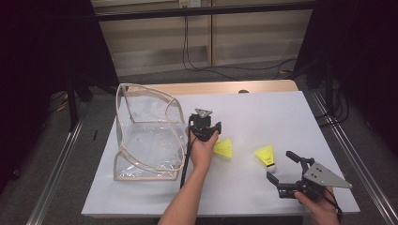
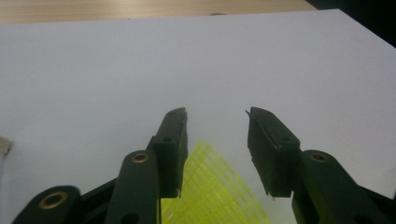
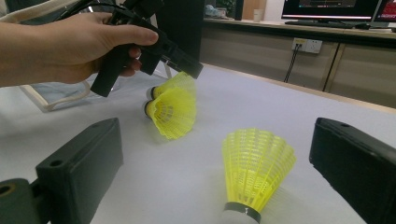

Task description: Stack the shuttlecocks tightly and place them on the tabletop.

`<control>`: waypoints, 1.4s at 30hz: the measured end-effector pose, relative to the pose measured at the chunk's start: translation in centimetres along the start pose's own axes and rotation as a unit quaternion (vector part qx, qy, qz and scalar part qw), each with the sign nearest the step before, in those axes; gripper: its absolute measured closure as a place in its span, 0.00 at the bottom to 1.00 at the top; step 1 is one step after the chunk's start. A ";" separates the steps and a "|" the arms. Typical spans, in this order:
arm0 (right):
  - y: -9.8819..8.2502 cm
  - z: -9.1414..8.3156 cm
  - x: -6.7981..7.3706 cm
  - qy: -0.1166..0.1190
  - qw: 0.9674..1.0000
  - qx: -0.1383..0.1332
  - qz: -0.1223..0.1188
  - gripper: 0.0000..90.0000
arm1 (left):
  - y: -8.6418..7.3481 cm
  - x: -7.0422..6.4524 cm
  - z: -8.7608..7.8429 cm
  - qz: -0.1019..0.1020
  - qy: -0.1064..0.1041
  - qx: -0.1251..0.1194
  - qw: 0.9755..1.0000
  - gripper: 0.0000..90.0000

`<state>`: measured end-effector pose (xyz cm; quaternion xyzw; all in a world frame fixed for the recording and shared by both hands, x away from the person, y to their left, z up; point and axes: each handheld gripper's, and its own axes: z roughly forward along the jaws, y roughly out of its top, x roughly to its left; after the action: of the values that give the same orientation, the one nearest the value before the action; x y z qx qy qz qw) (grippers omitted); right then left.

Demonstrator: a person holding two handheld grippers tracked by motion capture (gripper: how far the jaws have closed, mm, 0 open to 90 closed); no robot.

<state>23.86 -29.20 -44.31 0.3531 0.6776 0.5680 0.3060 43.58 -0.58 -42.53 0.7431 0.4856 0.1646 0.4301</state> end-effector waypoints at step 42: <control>0.0 0.0 0.1 0.002 1.000 0.000 -0.004 0.03 | -0.8 -0.1 -0.8 0.020 0.040 0.015 0.999 0.67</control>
<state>23.86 -29.14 -44.31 0.3491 0.6800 0.5673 0.3065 42.54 -0.21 -42.67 0.7517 0.4901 0.1951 0.3959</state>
